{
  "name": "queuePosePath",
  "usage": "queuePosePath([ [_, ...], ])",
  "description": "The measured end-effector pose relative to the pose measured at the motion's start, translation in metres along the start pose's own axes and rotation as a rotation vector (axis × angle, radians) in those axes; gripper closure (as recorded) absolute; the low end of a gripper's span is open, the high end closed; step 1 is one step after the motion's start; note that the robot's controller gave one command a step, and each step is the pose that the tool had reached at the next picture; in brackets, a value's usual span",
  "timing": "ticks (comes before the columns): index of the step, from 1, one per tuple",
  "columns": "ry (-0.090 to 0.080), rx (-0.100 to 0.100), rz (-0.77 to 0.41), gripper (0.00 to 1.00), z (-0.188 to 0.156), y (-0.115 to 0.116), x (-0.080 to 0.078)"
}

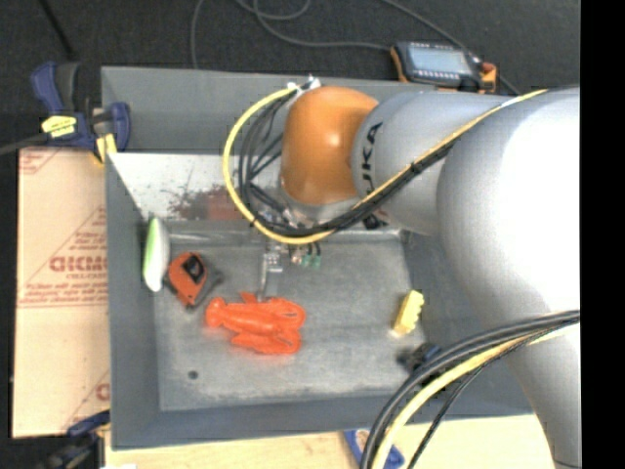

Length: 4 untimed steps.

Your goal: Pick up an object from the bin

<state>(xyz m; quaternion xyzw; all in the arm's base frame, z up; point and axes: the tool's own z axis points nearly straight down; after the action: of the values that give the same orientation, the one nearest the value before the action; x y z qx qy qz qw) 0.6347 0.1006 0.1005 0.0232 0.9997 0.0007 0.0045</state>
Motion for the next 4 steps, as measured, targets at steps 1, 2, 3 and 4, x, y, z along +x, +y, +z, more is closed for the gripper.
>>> queuePosePath([
  [1,0.013,0.002,0.053,0.00,0.026,0.016,0.022],
  [2,0.006,0.002,-0.077,0.00,0.019,0.031,0.040],
  [3,0.006,0.000,-0.122,0.00,0.018,0.029,0.079],
  [4,0.007,0.001,-0.249,1.00,0.028,0.026,0.089],
])
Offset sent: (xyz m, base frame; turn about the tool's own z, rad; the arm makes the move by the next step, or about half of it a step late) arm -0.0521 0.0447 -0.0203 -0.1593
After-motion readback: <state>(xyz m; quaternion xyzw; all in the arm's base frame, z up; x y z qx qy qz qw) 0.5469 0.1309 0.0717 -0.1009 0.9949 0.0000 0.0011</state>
